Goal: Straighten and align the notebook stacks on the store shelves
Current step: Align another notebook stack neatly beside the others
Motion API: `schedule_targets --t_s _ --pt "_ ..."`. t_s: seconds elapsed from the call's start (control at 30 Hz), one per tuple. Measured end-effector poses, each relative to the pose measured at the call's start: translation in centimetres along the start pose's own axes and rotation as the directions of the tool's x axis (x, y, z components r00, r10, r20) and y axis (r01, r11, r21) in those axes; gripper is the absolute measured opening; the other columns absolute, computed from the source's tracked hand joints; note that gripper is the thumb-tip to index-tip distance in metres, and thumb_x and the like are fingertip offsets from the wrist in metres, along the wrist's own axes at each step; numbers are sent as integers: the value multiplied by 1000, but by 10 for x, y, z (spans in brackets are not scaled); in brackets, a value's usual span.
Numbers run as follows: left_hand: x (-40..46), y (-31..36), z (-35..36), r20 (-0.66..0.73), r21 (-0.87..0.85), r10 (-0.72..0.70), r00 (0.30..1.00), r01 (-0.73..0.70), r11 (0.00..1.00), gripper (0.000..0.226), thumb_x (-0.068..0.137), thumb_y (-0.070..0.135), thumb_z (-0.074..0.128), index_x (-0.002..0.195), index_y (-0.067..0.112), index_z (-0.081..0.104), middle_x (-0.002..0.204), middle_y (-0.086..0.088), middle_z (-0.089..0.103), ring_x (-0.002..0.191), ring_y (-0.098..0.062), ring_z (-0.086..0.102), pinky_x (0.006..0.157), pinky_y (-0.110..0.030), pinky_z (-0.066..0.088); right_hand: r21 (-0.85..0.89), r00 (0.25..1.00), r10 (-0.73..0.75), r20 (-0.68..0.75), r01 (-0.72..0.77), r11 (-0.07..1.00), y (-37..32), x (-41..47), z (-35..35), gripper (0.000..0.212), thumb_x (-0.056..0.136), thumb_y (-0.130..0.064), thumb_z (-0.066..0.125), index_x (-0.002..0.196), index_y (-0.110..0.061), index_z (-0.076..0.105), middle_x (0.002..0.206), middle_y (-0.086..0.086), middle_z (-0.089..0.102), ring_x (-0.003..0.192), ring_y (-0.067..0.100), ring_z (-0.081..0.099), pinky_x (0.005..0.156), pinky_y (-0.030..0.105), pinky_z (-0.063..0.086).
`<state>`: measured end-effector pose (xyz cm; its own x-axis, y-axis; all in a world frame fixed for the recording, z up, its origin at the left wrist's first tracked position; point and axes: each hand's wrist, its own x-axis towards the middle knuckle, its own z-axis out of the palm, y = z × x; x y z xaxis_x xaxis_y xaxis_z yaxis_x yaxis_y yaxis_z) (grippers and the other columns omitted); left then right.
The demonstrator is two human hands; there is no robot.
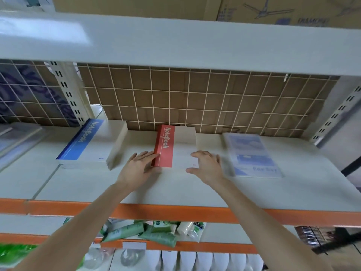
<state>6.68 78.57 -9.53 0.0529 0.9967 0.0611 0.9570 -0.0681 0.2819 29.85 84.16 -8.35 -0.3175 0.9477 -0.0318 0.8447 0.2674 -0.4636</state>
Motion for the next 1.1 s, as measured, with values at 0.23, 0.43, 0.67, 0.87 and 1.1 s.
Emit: schedule_targets --t_s 0.23,0.43,0.67,0.87,1.1 --pt "-1 2 -8 53 72 13 999 -17 997 102 68 86 -5 145 30 31 152 8 29 143 -13 20 115 -34 8 -5 1000 3 -21 -3 1000 1 1 1 58 82 -41 69 133 -22 49 140 -9 47 135 9 31 115 44 1" --pt "1 4 -9 44 40 -3 999 1 999 63 90 61 34 144 28 34 151 7 33 142 -11 20 115 -34 7 -22 1000 -5 -26 4 1000 1 2 -2 57 81 -41 70 132 -23 50 136 -7 50 131 11 36 116 44 6" --pt "6 8 -16 35 22 -39 999 38 999 54 90 48 52 140 30 41 147 -1 40 140 -10 25 114 -34 0 -56 999 -25 -40 23 998 2 4 -1 57 79 -43 71 130 -24 52 132 -8 52 130 11 39 115 46 3" --pt "8 9 -17 74 126 -63 995 54 991 59 91 51 48 144 33 31 150 -2 34 143 -12 19 115 -42 0 -108 999 -40 -9 39 993 0 4 -3 60 80 -44 69 133 -24 47 135 -5 49 136 11 29 114 49 -4" --pt "-16 15 -7 -36 231 -110 993 115 966 87 82 70 43 149 36 -2 156 -14 -9 143 -34 -11 114 -50 -5 -364 998 -60 12 60 929 -29 -12 7 87 82 -54 62 149 -19 19 159 7 -7 145 30 -15 112 57 -9"
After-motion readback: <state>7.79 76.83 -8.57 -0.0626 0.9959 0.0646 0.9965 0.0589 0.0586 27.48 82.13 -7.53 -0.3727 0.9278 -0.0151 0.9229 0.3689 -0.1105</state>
